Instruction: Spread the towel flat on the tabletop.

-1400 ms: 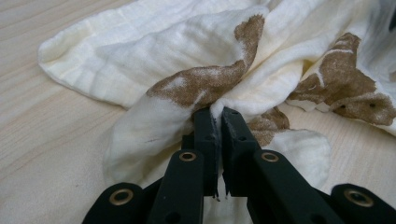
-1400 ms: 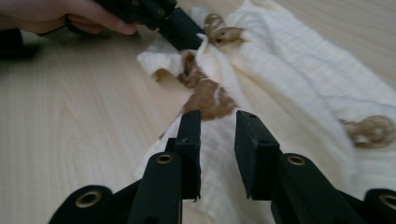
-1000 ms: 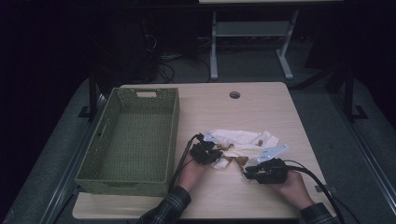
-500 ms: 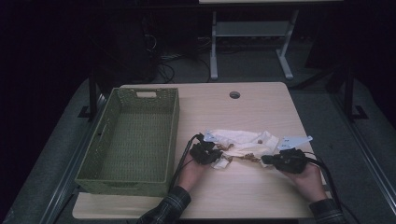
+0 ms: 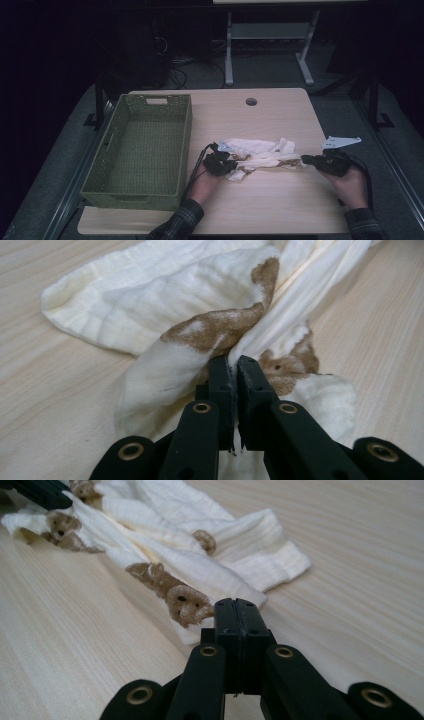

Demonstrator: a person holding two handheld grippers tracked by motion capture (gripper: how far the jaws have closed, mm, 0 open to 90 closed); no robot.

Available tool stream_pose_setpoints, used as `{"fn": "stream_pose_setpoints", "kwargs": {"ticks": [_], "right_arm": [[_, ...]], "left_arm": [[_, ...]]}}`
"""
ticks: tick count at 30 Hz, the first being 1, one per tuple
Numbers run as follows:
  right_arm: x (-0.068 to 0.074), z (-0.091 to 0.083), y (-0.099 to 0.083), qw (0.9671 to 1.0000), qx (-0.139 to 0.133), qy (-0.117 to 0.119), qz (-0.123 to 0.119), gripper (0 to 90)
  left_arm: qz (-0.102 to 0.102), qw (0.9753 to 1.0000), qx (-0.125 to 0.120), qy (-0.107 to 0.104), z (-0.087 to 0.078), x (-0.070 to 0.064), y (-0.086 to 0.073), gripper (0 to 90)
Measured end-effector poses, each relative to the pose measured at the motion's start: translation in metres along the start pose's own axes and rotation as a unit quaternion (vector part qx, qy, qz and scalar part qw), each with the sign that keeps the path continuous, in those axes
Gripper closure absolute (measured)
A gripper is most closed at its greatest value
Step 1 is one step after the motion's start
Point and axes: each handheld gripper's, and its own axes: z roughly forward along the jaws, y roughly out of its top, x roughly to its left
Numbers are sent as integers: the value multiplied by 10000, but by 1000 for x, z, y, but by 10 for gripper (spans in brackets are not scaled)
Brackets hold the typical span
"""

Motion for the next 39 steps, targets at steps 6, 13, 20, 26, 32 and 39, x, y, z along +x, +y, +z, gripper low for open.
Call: {"fn": "stream_pose_setpoints", "kwargs": {"ticks": [6,13,20,26,32,39], "right_arm": [[-2,-1,-1,9999,-33,131,52,896],[-1,5,-1,9998,70,181,30,892],[0,5,-2,9998,79,165,22,892],[0,5,-2,9998,63,184,26,892],[0,0,-2,9998,16,213,35,888],[5,-16,-7,9998,-36,193,-71,888]], "left_arm": [[-57,9996,8,261,-2,1,2,771],[77,9998,-197,14,-30,-16,5,674],[255,9995,20,-193,-30,-36,-1,665],[507,9979,389,-46,-16,-38,-7,778],[224,9997,44,-40,-32,-33,-2,897],[28,9995,-328,-41,-54,-35,0,899]]}}
